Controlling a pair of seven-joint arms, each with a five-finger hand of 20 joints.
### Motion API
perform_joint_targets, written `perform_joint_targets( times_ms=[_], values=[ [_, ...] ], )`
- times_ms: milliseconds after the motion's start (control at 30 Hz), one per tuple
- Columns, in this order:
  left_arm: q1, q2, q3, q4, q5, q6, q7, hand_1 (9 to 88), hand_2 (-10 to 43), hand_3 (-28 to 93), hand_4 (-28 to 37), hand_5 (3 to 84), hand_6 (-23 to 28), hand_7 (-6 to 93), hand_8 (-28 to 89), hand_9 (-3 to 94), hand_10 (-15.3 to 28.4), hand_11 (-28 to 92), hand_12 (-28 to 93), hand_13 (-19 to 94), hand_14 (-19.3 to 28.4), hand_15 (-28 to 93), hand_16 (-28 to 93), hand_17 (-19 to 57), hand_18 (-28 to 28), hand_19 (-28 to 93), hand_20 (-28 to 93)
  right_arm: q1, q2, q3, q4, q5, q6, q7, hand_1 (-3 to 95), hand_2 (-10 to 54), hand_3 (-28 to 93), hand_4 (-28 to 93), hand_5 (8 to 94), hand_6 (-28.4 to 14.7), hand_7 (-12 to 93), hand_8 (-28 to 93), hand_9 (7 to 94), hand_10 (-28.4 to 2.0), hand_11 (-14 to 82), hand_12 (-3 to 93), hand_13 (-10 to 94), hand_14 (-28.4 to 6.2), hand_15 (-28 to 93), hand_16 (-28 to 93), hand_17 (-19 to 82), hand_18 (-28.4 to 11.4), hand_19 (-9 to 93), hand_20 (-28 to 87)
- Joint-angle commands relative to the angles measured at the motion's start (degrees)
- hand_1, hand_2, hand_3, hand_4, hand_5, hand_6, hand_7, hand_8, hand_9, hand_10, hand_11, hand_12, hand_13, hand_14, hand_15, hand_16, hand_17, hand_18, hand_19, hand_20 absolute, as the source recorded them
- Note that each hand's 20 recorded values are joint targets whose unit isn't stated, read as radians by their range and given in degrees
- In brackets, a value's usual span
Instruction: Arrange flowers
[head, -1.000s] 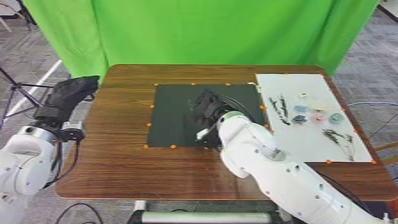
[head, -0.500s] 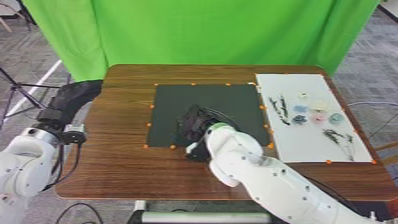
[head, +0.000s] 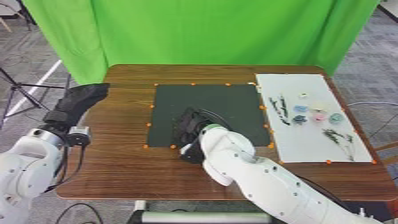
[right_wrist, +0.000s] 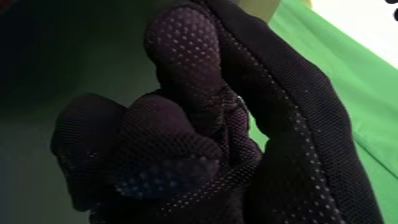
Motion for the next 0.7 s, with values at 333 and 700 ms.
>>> perform_joint_targets(
  times_ms=[333, 700],
  values=[
    [-0.4, -0.98, 0.19, -0.36, 0.35, -2.27, -1.44, 25.9, 1.3, 60, -18.9, 40.2, 7.1, 10.3, -4, 33.2, 14.0, 12, 13, 25, 16.5, 10, 3, -0.5, 10.8, 6, 13, 1.2, -1.3, -0.4, 1.0, 2.4, 3.3, 0.4, 65.3, -9.5, 49, 8, 69.1, -5.9, 42, 21, 93.7, -11.5, 29.8, 25.7, 94, 2.5, 61, 20, 69, -10.4, 85, 47],
    [-1.1, -1.2, 0.26, -0.07, 0.78, -3.66, -2.02, 26.7, 0.8, 59, -18.2, 39.7, 7.0, 10.2, -4, 32.8, 13.9, 12, 13, 25, 16.8, 11, 3, -0.8, 11.0, 6, 13, 0.5, -1.4, 0.9, 1.2, 4.2, 0.7, 0.6, 60.2, -9.5, 46, 10, 68.2, -4.5, 36, 25, 93.7, -10.8, 25.0, 30.8, 94, 1.9, 59, 21, 68, -10.7, 86, 47]
  ],
)
